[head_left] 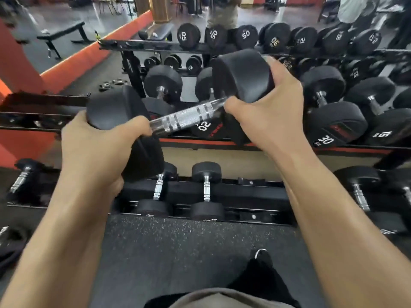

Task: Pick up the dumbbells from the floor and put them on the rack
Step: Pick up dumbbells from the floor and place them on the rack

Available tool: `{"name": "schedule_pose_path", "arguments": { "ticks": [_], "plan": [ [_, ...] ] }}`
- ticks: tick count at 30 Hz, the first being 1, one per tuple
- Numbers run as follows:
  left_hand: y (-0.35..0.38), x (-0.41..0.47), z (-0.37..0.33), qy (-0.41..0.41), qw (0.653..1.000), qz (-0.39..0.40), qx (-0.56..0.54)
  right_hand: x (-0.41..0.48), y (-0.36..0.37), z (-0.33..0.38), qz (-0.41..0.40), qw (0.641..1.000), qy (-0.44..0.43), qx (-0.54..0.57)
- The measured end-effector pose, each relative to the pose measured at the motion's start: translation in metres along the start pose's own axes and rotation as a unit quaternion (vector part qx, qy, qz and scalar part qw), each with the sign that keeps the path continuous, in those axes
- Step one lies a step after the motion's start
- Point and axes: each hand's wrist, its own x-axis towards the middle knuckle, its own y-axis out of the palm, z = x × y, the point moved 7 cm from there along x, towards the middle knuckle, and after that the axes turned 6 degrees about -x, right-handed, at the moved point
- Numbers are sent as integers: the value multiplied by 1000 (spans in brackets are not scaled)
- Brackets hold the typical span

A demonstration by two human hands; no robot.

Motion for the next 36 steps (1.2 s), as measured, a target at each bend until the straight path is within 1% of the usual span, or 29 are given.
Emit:
{"name": "schedule_pose_path", "arguments": {
  "ticks": [3,6,10,16,23,27,29,33,36],
  "plan": [
    [44,-3,53,-86,996,-37,3,28,13,-63,77,996,28,-36],
    [86,-19,102,-168,982,-87,7,56,22,-122,164,983,36,-76],
    [124,-47,160,-240,958,-156,5,76,36,-188,286,950,48,-116],
    [155,-89,229,-318,920,-228,-20,69,61,-260,397,903,54,-157],
    [165,-135,293,-405,871,-277,-19,29,82,-322,490,843,86,-204],
    [179,-154,333,-447,838,-311,-34,17,103,-363,530,813,82,-226],
    [189,-159,354,-455,827,-328,-37,14,115,-382,554,796,83,-230],
    [210,-169,399,-472,803,-360,-48,15,138,-419,573,783,63,-235],
    [227,-176,433,-492,780,-381,-72,16,153,-440,580,776,26,-246]
  ]
}}
